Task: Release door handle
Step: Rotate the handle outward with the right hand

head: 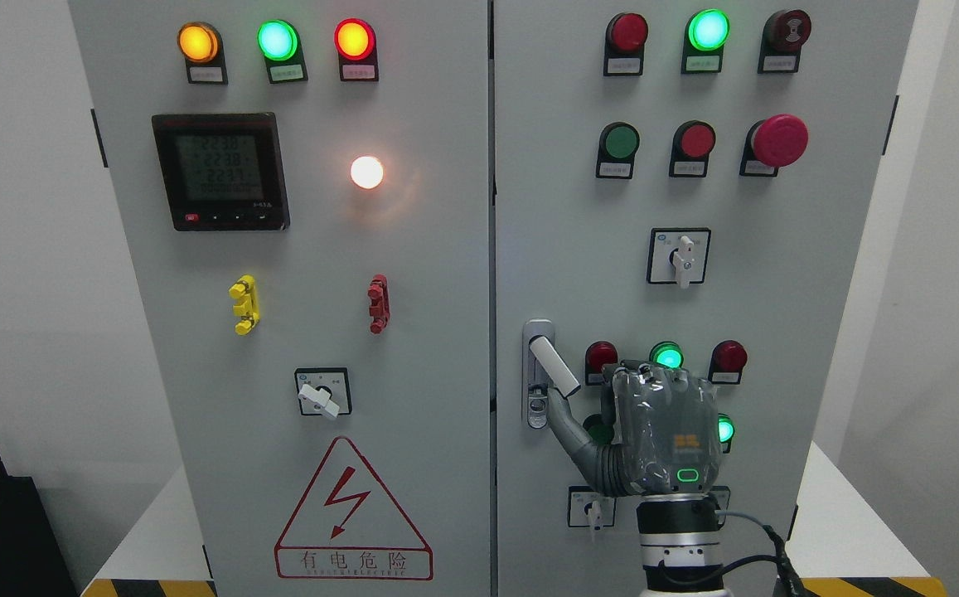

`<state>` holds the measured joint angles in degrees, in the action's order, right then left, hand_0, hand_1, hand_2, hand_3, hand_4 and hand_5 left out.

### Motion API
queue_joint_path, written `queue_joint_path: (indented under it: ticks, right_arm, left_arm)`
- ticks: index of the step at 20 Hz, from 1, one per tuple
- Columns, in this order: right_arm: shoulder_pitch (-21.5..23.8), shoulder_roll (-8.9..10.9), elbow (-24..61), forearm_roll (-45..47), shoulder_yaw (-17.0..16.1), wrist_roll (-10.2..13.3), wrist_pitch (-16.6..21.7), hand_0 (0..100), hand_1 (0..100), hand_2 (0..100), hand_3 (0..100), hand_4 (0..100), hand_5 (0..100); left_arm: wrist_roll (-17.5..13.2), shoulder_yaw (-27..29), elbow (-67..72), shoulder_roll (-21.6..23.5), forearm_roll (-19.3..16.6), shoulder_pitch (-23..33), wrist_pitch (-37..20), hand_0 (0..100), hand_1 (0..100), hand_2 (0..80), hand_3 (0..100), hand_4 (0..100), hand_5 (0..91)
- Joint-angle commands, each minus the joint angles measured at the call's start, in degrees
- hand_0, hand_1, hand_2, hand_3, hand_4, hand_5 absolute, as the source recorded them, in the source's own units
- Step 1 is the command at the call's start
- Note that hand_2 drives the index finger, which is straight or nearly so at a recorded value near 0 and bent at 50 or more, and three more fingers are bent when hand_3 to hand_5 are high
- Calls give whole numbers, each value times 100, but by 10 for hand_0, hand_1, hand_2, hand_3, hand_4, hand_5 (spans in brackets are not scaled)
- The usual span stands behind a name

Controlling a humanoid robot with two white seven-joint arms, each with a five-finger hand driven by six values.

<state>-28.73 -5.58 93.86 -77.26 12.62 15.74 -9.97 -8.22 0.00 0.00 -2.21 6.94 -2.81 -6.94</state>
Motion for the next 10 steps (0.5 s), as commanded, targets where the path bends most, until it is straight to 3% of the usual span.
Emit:
queue_joint_path:
  ticks: [1,10]
  right_arm:
    - [-2,13,0,1,-67,0,4,372,263,927,1000,1000,1000]
    - [-10,31,9,115,-76,0,-40,373,265,927,1000,1000,1000]
  left_arm:
    - [5,62,97,1,0,0,0,120,389,0,0,0,0]
    - [5,62,97,1,0,0,0,120,389,0,0,0,0]
